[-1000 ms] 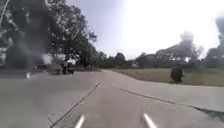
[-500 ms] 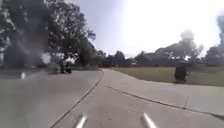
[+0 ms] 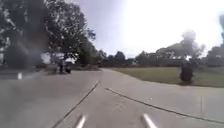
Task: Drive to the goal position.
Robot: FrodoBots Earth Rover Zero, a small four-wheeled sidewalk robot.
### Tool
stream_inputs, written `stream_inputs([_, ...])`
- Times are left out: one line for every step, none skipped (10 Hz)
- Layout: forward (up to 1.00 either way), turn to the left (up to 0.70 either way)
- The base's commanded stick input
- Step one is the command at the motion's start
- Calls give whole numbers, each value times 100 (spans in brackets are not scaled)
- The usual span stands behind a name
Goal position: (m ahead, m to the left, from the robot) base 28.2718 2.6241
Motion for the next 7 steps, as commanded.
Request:
stream_inputs([70,0])
stream_inputs([70,0])
stream_inputs([70,0])
stream_inputs([70,0])
stream_inputs([70,0])
stream_inputs([70,0])
stream_inputs([70,0])
